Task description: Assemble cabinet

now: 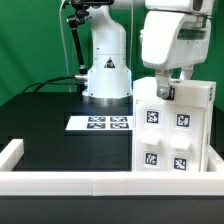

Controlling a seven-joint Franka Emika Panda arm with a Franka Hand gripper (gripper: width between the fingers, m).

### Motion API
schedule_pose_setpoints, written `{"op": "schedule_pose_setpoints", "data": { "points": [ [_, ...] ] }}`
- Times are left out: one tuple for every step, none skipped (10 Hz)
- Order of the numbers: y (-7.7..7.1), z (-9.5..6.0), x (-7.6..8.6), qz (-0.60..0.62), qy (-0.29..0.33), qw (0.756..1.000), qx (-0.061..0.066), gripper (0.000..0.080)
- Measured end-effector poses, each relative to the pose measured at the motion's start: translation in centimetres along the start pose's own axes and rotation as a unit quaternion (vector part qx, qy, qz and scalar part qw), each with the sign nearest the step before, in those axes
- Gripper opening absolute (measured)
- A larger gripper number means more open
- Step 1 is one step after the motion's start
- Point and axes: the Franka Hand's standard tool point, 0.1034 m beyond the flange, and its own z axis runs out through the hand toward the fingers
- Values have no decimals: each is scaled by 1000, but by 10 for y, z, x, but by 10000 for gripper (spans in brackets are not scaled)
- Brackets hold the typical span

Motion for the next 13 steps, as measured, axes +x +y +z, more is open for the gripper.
{"op": "schedule_pose_setpoints", "data": {
  "points": [
    [0, 0, 0, 0, 0, 1000, 0, 785],
    [0, 0, 0, 0, 0, 1000, 0, 795],
    [0, 0, 0, 5, 0, 1000, 0, 795],
    [1, -4, 0, 18, 2, 1000, -2, 798],
    [1, -9, 0, 31, 5, 999, -4, 797],
    [1, -14, 2, 46, 8, 999, -7, 797],
    [-1, -21, 4, 69, 12, 997, -10, 797],
    [-3, -26, 6, 89, 20, 996, -15, 797],
    [-3, -24, 5, 86, 19, 996, -14, 797],
    [-3, -23, 5, 87, 18, 996, -14, 797],
    [-3, -23, 5, 87, 18, 996, -14, 797],
    [-3, -23, 5, 87, 18, 996, -13, 797],
    [-3, -22, 4, 87, 18, 996, -13, 797]
  ]
}}
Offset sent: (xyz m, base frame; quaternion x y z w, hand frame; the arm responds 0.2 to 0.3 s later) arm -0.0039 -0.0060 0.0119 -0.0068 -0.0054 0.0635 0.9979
